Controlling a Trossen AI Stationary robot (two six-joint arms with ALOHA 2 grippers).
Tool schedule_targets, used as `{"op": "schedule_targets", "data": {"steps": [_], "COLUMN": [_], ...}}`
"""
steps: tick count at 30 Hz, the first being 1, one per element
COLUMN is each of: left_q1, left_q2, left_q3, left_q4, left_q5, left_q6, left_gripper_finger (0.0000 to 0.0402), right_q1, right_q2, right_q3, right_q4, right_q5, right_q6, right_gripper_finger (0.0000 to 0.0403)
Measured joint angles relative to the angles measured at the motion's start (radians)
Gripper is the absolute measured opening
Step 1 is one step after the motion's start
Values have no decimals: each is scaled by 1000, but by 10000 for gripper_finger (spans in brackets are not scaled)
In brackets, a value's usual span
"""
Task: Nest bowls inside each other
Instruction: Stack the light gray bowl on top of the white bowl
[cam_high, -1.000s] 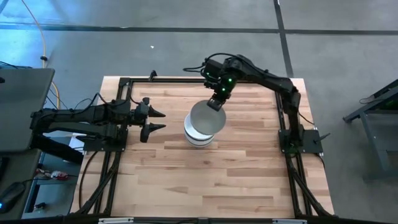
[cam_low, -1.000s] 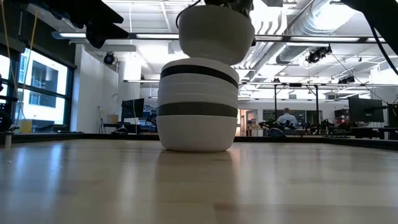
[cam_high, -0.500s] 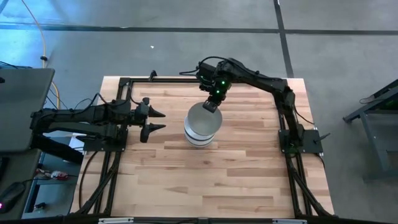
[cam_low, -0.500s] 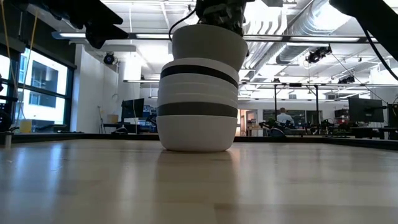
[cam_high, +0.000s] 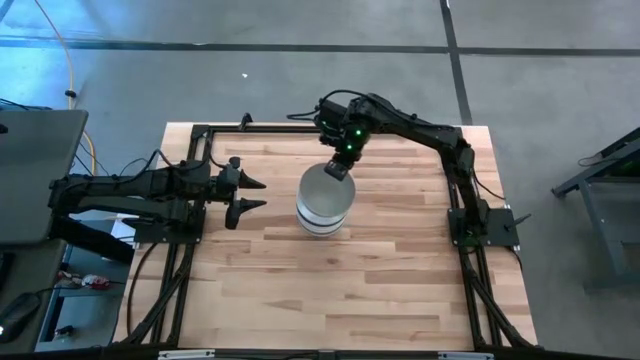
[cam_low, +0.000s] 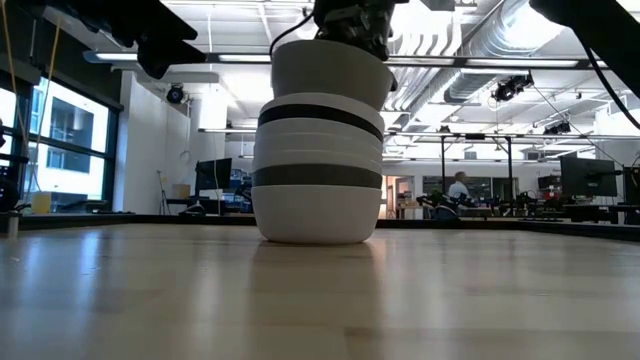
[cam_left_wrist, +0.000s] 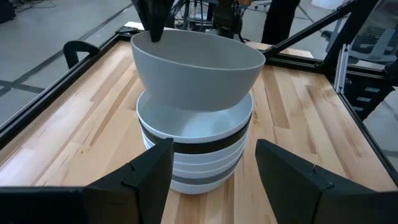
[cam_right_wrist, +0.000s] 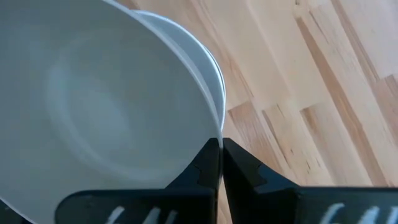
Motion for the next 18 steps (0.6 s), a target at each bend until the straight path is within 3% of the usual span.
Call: {"op": "schedule_targets", "data": {"steps": [18], "left_q1": [0], "left_q2": [4], "left_q3": [0], "left_q4": [17], "left_q5": [0], "left_q6": [-11], "left_gripper_finger": [216], "right_q1": [0], "right_q2": [0], "right_q3": [0], "right_q4": [-37], "right_q5": [18], "right_q6": [-2], "right_gripper_finger": [0]}}
